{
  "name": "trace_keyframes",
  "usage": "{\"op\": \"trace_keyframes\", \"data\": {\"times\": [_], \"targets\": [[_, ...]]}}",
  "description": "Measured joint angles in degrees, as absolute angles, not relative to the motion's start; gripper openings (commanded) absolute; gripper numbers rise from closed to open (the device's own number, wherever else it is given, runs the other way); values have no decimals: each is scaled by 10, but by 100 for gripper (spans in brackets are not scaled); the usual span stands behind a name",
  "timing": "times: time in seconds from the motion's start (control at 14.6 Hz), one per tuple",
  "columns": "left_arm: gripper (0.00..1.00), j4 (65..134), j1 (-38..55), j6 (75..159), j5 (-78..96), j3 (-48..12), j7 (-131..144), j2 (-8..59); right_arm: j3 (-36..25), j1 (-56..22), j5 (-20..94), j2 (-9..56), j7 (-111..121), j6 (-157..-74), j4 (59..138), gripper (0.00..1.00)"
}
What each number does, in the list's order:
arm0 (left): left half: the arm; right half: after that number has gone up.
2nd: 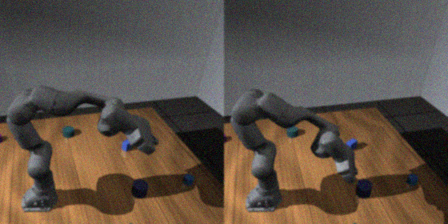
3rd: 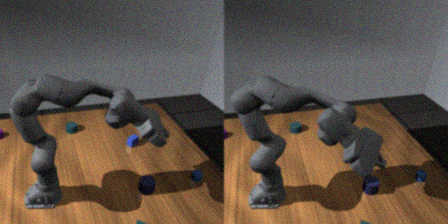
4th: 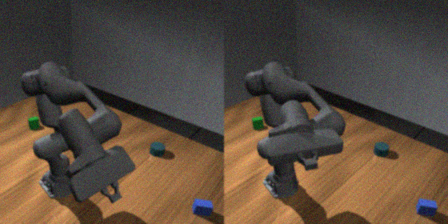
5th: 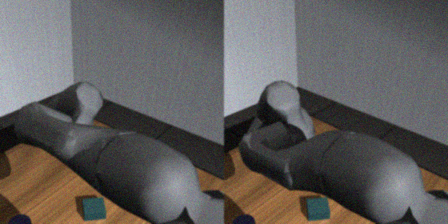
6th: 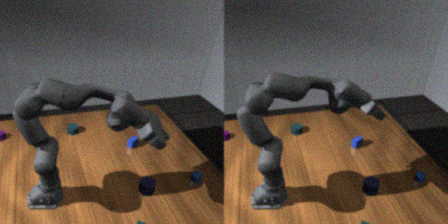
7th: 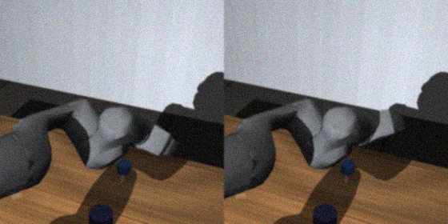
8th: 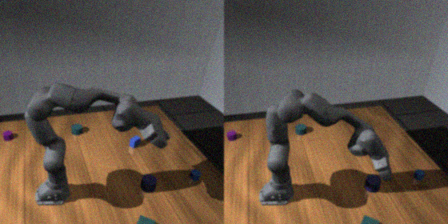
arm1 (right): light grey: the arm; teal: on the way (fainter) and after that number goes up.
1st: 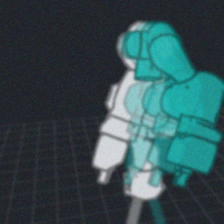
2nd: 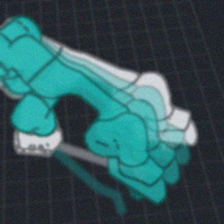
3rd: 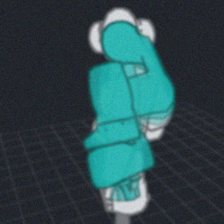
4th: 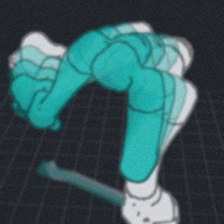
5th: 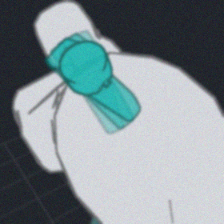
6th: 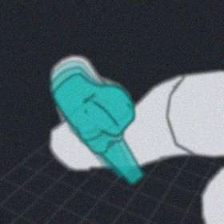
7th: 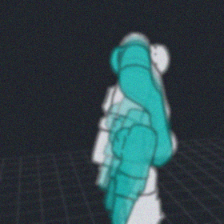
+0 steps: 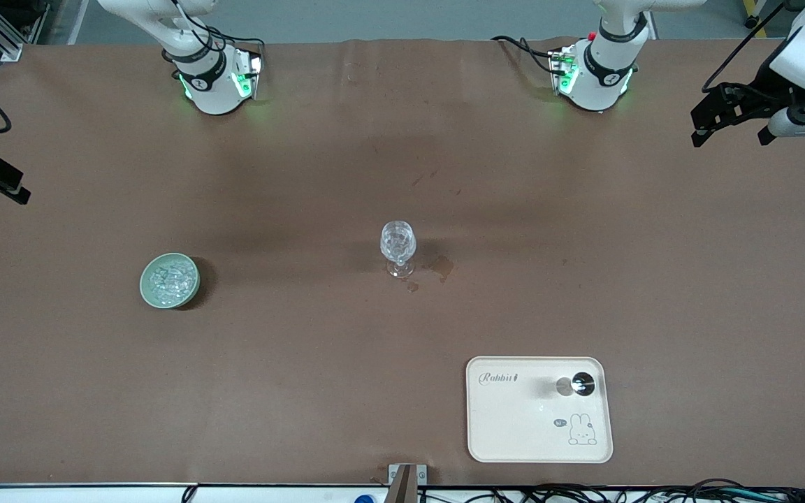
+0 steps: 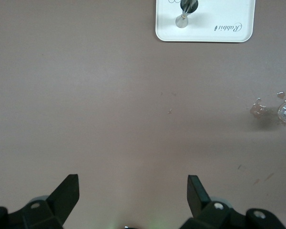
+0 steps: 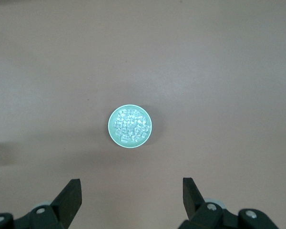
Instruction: Pour wine and add ice with both arms
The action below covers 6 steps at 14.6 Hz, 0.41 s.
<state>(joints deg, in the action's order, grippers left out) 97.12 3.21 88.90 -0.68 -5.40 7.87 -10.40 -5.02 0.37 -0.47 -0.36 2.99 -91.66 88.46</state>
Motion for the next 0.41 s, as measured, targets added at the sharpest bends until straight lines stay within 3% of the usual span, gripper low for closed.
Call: {"op": "trace_keyframes", "data": {"times": [0.41], "targets": [[100, 971, 32, 889, -7, -54, 79, -90, -50, 5, -5, -3, 100, -859, 888, 93]]}}
